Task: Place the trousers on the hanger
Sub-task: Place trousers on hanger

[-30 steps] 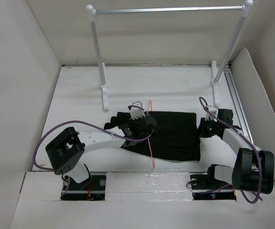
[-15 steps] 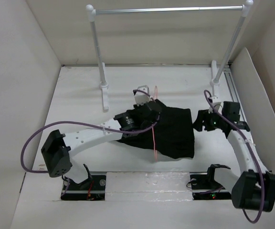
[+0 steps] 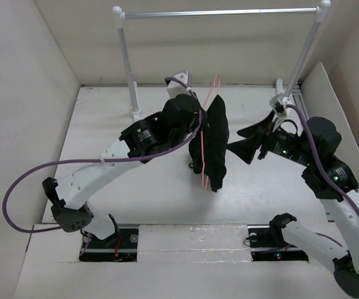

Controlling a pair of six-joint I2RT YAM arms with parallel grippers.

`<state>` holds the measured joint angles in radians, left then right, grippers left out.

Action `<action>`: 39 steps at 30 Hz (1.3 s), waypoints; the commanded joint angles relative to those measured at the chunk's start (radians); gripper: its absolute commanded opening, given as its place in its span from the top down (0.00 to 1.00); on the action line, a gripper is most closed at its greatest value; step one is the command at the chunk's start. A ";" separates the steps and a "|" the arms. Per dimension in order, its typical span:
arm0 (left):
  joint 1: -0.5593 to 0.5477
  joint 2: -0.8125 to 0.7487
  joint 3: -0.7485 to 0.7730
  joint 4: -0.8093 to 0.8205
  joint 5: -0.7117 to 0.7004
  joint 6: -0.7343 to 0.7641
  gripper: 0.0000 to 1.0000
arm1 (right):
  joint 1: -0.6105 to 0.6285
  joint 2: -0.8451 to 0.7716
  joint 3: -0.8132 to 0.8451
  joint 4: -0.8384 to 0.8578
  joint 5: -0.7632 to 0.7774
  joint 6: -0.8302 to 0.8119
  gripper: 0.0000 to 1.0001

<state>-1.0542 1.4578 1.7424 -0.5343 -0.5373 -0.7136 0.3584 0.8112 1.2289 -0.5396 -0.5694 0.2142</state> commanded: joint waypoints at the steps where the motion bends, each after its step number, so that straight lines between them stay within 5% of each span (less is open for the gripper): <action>1: 0.019 0.022 0.118 -0.041 0.046 0.032 1.00 | 0.161 0.039 0.020 0.139 0.094 0.151 0.18; 7: 0.019 0.064 0.180 -0.050 0.083 0.031 1.00 | 0.417 0.149 -0.048 0.274 0.238 0.208 0.17; 13: 0.019 0.047 0.187 -0.053 0.091 0.026 1.00 | 0.470 0.189 -0.152 0.360 0.306 0.247 0.24; 19: 0.019 0.033 0.227 -0.073 0.091 0.031 1.00 | 0.498 0.180 -0.169 0.394 0.328 0.271 0.57; 20: 0.019 0.036 0.239 -0.078 0.092 0.034 1.00 | 0.498 0.180 -0.167 0.400 0.324 0.271 0.69; 28: 0.019 0.053 0.273 -0.078 0.125 0.046 1.00 | 0.498 0.171 -0.137 0.452 0.324 0.326 0.94; 39: 0.019 0.009 0.335 0.003 0.212 0.109 0.35 | 0.274 0.252 -0.057 0.524 0.180 0.421 1.00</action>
<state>-1.0363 1.5234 2.0426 -0.6014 -0.3603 -0.6338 0.6724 1.0527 1.0885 -0.1703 -0.3317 0.6224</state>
